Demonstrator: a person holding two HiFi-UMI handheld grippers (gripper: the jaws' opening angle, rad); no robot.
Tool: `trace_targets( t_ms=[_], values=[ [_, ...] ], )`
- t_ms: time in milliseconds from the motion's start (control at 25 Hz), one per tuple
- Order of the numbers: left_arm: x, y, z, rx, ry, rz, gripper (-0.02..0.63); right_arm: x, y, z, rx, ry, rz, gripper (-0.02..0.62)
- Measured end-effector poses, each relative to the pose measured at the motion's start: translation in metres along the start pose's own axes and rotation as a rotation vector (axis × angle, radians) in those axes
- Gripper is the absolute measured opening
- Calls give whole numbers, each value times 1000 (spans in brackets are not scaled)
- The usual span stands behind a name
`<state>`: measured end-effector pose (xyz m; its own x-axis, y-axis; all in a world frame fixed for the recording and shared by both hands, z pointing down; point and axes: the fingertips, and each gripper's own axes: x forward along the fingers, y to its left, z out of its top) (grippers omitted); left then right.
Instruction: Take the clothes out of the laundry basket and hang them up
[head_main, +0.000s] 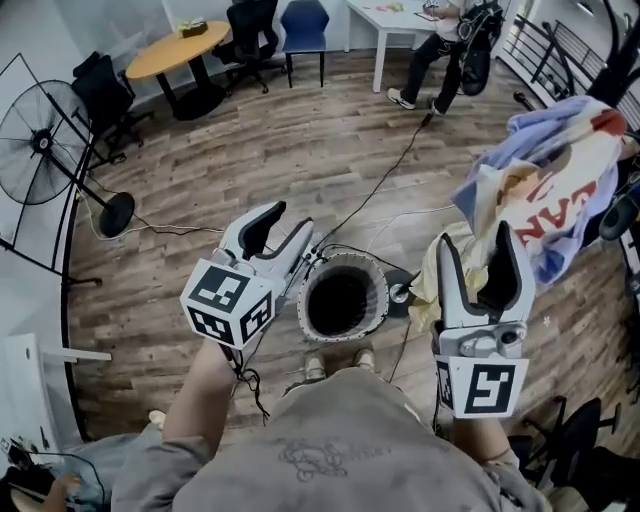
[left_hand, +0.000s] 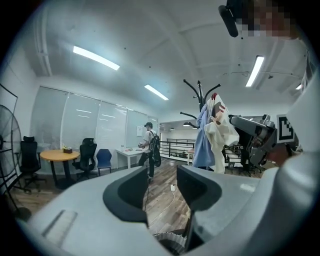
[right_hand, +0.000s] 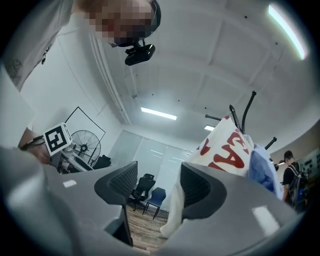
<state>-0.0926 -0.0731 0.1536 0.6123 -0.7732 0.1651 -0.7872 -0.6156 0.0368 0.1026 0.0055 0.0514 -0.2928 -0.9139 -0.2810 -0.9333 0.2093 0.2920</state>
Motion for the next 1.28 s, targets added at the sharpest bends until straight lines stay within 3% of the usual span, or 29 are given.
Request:
trace_targets(
  t_ms=[280,360,400,560,920,1280],
  values=[
    [-15,11,-20,-44,44,50,183,-7,9,-2,2,-105,-119,316],
    [-22,12,-27,-55,58,54,181,-15,20,-3,-8,-119,-131,284],
    [-25,12,-30,-59,66,54,181,-18,30,-7,-9,-113,-120,230],
    [-30,10,-44,-65,86,43,181,-19,62,-32,12,-38,-40,213],
    [-36,7,-74,-91,135,55,169,-8,82,-73,97,124,64,195],
    [-71,21,-99,-110,153,173,134,1,119,-95,131,175,235,150]
  ],
)
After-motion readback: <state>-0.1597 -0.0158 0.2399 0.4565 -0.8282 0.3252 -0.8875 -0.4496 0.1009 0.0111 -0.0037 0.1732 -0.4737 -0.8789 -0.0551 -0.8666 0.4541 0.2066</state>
